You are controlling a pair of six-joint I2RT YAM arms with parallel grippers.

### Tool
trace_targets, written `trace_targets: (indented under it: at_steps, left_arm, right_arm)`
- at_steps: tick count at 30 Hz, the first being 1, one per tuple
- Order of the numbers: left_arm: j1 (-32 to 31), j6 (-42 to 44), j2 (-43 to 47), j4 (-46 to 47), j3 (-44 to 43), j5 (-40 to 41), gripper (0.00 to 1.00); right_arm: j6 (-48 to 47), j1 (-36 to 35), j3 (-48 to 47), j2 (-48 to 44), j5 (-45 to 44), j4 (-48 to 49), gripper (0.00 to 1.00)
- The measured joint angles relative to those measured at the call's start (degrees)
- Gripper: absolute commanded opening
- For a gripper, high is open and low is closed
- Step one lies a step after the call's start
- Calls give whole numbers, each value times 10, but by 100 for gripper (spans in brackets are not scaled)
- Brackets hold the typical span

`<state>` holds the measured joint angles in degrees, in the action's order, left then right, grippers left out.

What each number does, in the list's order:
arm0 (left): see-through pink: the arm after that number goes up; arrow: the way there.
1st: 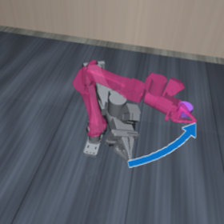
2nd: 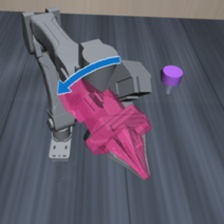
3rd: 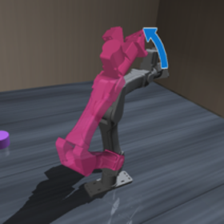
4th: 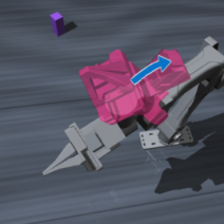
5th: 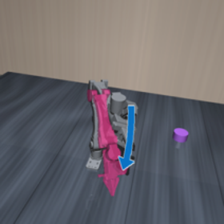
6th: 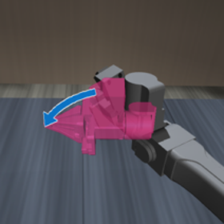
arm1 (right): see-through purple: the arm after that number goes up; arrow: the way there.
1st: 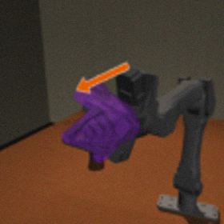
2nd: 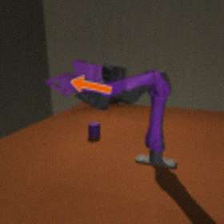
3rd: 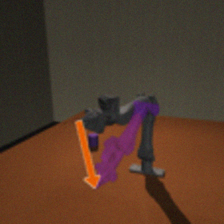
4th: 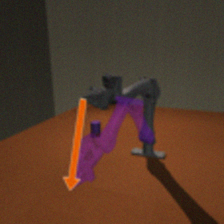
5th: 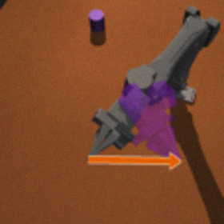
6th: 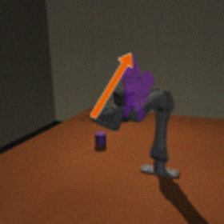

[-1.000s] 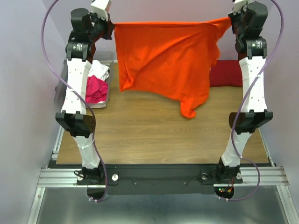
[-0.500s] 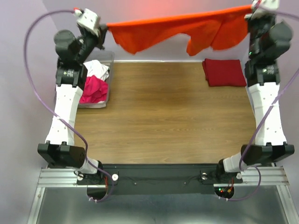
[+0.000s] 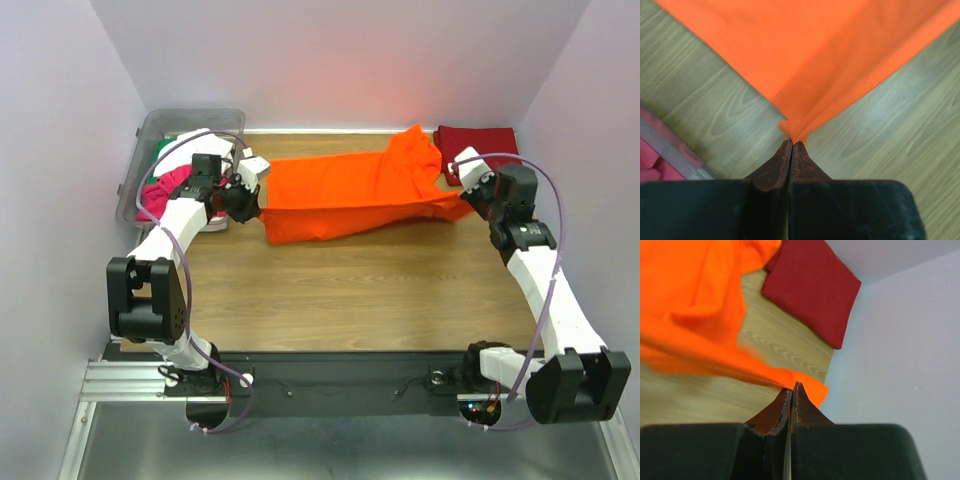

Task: Fold and stack the t-shirts
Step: Flatten the tshirt out

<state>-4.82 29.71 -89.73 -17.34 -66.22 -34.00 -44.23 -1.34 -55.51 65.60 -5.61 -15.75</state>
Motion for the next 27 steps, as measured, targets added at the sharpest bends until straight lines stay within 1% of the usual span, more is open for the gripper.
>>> trace_targets:
  at_steps: [2,3,4,8,11,12,13,14,15,16,17,18,19,20,23,25,26,27]
  left_arm:
    - [0,27,9,-21,0,-3,0]
    - [1,41,16,-34,0,-4,0]
    - [0,58,23,-48,0,-5,0]
    - [0,137,63,-115,6,-3,0]
    - [0,214,115,-167,54,5,0]
    - [0,227,127,-176,66,8,0]
    - [-3,252,143,-191,88,14,2]
    - [-8,272,160,-207,111,18,6]
    - [-14,295,179,-222,137,25,25]
    - [-21,313,192,-239,156,30,29]
    - [-28,322,200,-250,168,35,32]
    - [-45,336,215,-266,185,42,41]
    - [-59,350,228,-285,195,47,45]
    - [-71,355,237,-298,198,48,50]
    - [-82,365,258,-320,195,54,51]
    - [-82,362,258,-328,183,57,51]
    - [-81,354,254,-325,176,56,51]
    - [-79,345,248,-321,167,55,51]
  right_arm:
    - [-14,1,-10,-25,14,-25,1]
    - [-26,2,-32,-32,29,-61,1]
    - [-32,2,-45,-33,39,-78,1]
    - [-76,2,-103,-35,87,-219,1]
    - [-110,2,-100,-44,125,-339,1]
    - [-118,2,-96,-47,131,-364,1]
    - [-133,2,-80,-56,144,-403,1]
    - [-146,2,-65,-67,153,-436,9]
    - [-157,2,-50,-75,159,-461,16]
    - [-170,2,-31,-88,167,-494,24]
    - [-186,2,-13,-101,173,-525,42]
    - [-191,2,-4,-108,175,-545,51]
    - [-202,2,1,-117,177,-566,60]
    - [-207,2,0,-123,177,-580,71]
    - [-212,2,-34,-133,182,-606,71]
    - [-197,3,-82,-108,191,-612,68]
    - [-188,3,-96,-99,196,-611,64]
    - [-162,2,-119,-68,204,-599,62]
